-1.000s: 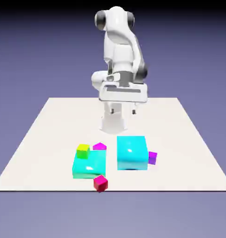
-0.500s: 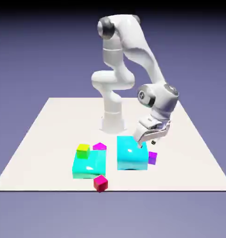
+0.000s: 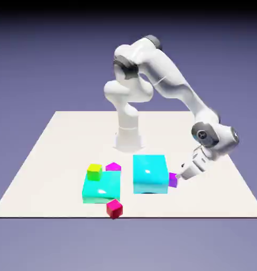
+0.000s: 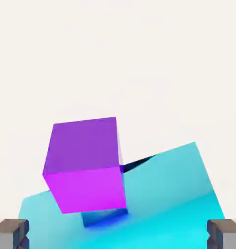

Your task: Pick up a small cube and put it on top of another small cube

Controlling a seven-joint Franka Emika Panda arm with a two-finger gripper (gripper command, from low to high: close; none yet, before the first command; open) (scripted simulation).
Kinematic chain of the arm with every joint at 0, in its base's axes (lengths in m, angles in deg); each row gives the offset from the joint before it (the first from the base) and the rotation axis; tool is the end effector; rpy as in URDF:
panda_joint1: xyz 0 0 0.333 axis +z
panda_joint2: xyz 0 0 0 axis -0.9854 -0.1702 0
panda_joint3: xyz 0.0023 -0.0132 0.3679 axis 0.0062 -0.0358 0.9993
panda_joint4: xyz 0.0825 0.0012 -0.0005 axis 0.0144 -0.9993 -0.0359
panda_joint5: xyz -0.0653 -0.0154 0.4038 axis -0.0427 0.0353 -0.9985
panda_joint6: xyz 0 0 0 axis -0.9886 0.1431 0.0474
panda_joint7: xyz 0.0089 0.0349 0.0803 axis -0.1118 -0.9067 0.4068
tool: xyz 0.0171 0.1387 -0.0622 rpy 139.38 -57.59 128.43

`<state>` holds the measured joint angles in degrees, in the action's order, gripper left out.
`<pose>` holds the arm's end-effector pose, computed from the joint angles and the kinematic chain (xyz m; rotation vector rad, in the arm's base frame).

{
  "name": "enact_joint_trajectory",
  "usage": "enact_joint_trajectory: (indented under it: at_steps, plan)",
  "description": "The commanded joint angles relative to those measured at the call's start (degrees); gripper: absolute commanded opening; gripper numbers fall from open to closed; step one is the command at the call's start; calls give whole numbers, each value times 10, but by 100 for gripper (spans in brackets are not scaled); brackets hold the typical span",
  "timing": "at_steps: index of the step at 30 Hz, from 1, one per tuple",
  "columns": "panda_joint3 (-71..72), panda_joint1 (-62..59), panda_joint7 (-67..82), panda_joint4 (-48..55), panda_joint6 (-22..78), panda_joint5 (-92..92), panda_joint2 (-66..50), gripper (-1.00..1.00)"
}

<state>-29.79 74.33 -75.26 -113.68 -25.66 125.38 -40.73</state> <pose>0.4175 0.2903 0.1552 2.3781 0.4900 -0.5313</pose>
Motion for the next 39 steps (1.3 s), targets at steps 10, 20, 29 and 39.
enact_joint_trajectory:
  at_steps: [10, 20, 29, 39]
  plan:
    - [-19, 20, -2, -16, 6, 14, 0, -100]
    - [-227, 135, -12, 88, 80, -54, 95, -100]
    - [-414, 74, 201, 254, 51, -164, 28, -100]
    - [-447, 28, 237, 205, -50, -171, -5, 100]
